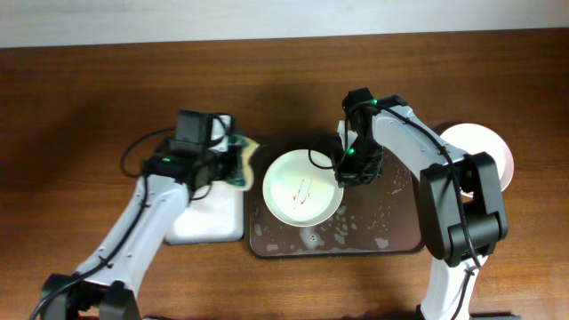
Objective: Clean dirty plates on tray and stack at the side
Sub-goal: 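Scrub the cream plate with the sponge held in the left gripper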
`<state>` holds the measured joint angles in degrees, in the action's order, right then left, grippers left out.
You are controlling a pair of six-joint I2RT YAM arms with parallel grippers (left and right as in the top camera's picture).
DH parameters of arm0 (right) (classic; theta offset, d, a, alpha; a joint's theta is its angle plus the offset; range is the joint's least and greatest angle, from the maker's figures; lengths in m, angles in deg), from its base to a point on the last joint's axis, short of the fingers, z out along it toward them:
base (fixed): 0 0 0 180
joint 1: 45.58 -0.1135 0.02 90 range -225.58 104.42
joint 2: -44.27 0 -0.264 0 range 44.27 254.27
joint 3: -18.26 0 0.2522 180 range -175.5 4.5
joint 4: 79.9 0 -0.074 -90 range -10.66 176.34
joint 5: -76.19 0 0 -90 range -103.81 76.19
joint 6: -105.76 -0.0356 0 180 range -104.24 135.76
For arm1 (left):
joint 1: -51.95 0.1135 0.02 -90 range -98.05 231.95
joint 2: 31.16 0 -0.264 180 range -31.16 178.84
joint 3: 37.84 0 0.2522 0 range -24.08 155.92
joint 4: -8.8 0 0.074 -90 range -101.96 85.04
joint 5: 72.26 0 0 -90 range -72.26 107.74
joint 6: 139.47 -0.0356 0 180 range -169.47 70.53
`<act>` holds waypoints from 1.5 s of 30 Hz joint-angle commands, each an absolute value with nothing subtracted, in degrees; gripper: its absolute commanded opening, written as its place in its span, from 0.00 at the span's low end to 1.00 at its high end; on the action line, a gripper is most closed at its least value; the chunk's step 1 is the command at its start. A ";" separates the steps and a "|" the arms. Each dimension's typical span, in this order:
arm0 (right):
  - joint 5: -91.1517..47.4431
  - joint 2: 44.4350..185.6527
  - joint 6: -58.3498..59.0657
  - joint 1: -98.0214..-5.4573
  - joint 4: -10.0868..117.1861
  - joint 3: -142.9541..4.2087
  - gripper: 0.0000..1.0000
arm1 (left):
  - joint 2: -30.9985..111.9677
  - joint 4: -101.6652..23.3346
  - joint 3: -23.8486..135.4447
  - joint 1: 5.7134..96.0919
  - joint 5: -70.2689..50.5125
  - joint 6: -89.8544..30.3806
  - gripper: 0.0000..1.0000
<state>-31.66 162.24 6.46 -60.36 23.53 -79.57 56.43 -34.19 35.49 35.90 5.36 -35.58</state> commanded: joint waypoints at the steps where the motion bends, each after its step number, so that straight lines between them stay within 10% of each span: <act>1: -31.13 162.86 5.80 -60.34 23.53 -79.26 0.04 | 56.74 -30.78 35.86 28.95 2.51 -25.16 0.00; 8: -31.13 162.86 5.84 -60.34 23.53 -79.26 0.04 | 67.90 -21.14 35.86 20.10 4.07 -5.18 0.00; 45: -31.11 162.86 6.08 -60.23 22.59 -79.26 0.04 | 74.48 -27.66 37.15 17.93 19.80 -11.69 0.00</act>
<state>-31.68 162.75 6.48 -60.36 23.07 -79.46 73.63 -27.44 37.02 16.60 13.71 -9.38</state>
